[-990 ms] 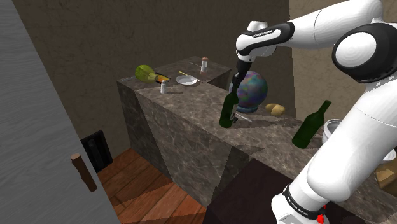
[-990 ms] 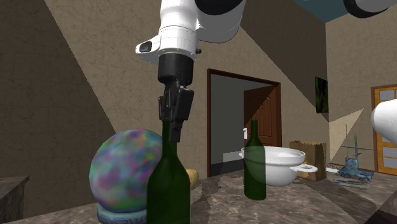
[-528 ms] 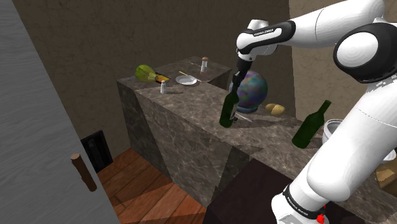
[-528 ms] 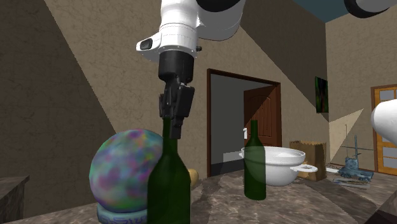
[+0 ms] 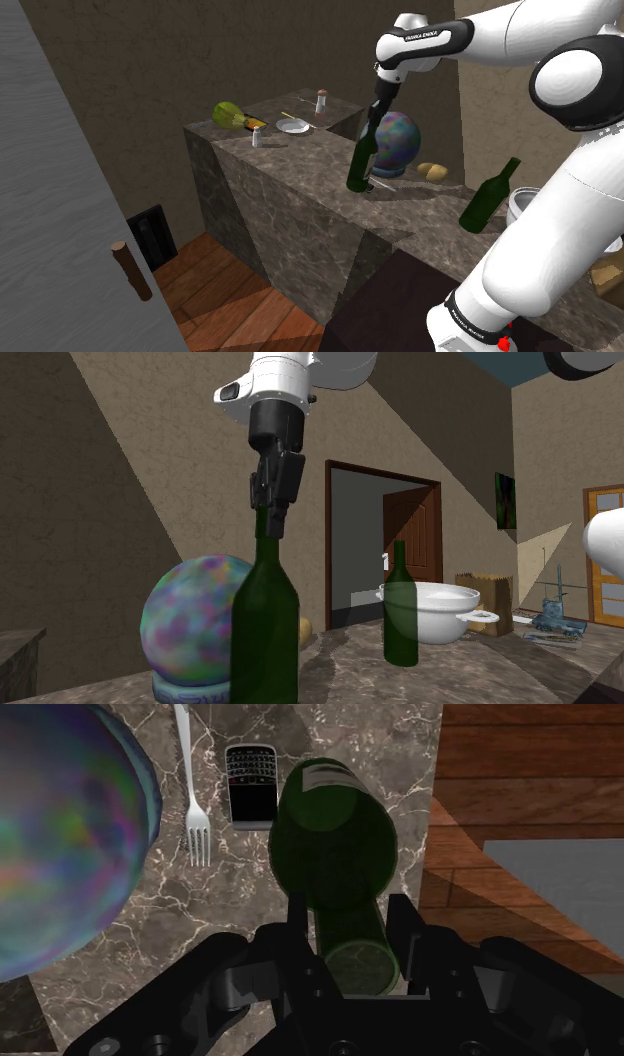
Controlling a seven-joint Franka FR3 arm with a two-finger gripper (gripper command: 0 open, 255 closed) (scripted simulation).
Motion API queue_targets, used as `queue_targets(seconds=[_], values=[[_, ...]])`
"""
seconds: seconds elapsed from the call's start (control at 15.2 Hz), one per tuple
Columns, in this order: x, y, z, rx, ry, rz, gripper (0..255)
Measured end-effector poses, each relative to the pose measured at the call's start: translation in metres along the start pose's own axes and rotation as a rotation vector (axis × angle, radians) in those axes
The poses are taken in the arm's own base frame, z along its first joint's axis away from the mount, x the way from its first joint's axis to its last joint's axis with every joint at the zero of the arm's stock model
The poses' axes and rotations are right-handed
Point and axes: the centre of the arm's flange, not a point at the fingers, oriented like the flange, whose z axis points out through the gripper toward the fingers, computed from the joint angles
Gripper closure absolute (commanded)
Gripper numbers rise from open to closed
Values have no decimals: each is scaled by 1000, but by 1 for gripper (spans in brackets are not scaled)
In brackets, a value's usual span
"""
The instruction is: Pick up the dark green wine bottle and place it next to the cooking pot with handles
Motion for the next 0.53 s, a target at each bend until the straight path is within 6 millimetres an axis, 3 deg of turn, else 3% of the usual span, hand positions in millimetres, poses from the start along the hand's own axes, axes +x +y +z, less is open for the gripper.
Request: queue_targets(seconds=[0.53], values=[[3,2,-41,0,0,0,255]])
